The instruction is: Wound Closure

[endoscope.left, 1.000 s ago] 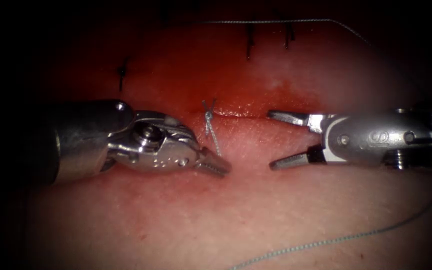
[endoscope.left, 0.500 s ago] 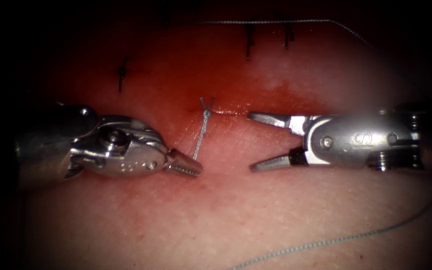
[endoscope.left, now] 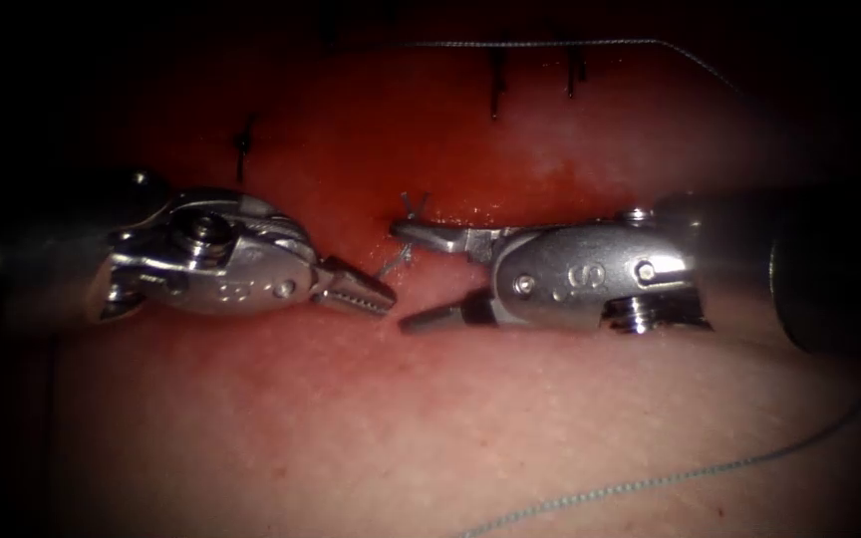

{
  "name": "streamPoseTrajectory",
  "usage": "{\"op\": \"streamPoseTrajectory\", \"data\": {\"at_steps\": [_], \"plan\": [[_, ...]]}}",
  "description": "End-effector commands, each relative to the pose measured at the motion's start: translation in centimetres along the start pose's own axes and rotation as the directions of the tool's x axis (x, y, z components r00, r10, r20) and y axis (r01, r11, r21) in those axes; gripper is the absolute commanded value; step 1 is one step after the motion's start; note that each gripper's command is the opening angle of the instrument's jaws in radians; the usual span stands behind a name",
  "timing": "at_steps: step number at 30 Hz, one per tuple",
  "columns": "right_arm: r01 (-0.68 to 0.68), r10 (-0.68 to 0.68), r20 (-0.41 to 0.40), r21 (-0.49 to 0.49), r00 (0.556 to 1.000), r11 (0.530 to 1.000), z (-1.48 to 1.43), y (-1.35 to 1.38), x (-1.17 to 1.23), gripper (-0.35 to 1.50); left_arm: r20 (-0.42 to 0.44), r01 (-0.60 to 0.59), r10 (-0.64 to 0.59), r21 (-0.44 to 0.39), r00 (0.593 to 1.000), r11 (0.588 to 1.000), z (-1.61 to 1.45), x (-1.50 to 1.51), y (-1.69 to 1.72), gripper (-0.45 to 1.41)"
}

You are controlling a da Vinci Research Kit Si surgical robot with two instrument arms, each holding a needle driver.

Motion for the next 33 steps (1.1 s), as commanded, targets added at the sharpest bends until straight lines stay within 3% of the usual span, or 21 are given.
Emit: {"op": "streamPoseTrajectory", "data": {"at_steps": [1, 17, 33], "plan": [[0.018, -0.018, -0.004, -0.006, 1.0, 1.0, 0.14, 0.04, 0.03, 1.15, 0.001, -0.001, 0.001, 0.0, 1.0, 1.0, 0.05, -0.02, -0.06, -0.45], [0.065, -0.065, -0.013, -0.008, 0.998, 0.998, 0.67, -0.05, -0.11, 1.23, -0.002, 0.026, -0.026, -0.001, 1.0, 1.0, 0.02, 0.0, -0.08, -0.45], [0.069, -0.069, -0.019, 0.0, 0.997, 0.998, 0.78, -0.11, -0.05, 1.23, -0.001, 0.042, -0.042, 0.009, 0.999, 0.999, 0.0, 0.09, -0.17, -0.45]]}}
